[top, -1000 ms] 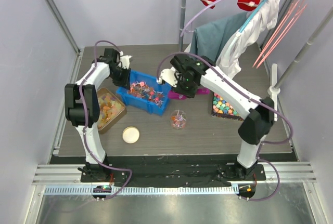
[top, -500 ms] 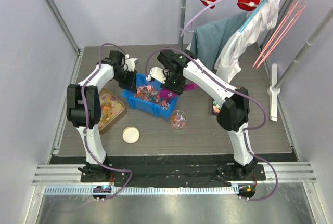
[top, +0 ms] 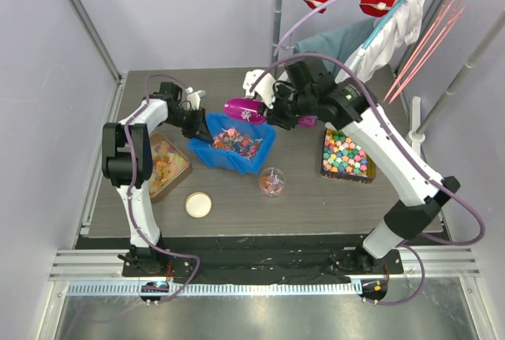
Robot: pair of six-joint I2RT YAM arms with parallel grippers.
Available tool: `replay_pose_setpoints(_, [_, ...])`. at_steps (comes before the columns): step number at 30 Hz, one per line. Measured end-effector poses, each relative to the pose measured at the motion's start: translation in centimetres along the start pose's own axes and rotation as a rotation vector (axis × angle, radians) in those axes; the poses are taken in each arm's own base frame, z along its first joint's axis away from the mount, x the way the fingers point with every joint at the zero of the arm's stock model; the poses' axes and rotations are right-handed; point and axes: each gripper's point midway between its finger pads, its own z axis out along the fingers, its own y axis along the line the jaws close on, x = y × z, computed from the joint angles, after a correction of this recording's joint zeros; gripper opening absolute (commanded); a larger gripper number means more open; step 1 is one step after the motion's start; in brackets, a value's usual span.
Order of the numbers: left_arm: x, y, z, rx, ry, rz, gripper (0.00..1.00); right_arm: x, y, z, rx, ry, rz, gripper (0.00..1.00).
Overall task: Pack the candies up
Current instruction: Adjust the storage box at the center of the board.
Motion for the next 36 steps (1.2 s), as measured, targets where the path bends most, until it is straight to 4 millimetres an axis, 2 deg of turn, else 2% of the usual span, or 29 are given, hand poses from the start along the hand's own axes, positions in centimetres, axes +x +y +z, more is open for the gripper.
replay_pose_setpoints(4, [0.3,-0.2,0.5,0.127,0.005,-0.051,0.0,-0.3,0.2,-0.8,0.02,-0.04,0.013,0.01])
replay_pose_setpoints(10, [0.3,0.0,0.4,0.153,-0.002,-0.07,0.0,1.9,1.2,1.6,-0.018,0.022,0.048,0.01])
replay_pose_setpoints(14, [0.2,-0.5,-0.1,0.205,-0.014,-0.069,0.0,2.3,1.2,2.2,-0.021,0.035,0.061,0.01])
replay_pose_setpoints(19, [-0.2,-2.1,-1.4,0.375,0.02,-0.011,0.0,2.1,1.1,2.3,-0.018,0.029,0.065,0.01])
replay_pose_setpoints(23, [-1.1,-1.6,-1.1,0.442,0.003,0.099,0.0,2.5,1.3,2.7,-0.022,0.036,0.071,0.01])
replay_pose_setpoints(26, [0.3,-0.9,-0.7,0.402,0.029,0.04,0.0,2.8,1.4,3.1,-0.029,0.047,0.076,0.01])
replay_pose_setpoints(29, [3.3,-0.1,-0.7,0.258,0.056,-0.071,0.0,2.9,1.4,3.6,-0.032,0.054,0.082,0.01])
replay_pose_setpoints(30, [3.7,-0.1,-1.0,0.216,0.055,-0.087,0.0,2.9,1.4,3.7,-0.033,0.055,0.084,0.01])
replay_pose_setpoints(32, [3.1,0.3,-1.5,0.146,0.044,-0.084,0.0,3.0,1.4,3.8,-0.033,0.059,0.09,0.01])
replay_pose_setpoints(36, [0.3,2.0,-1.6,0.04,-0.03,-0.06,0.0,3.3,1.4,4.4,-0.033,0.075,0.096,0.01])
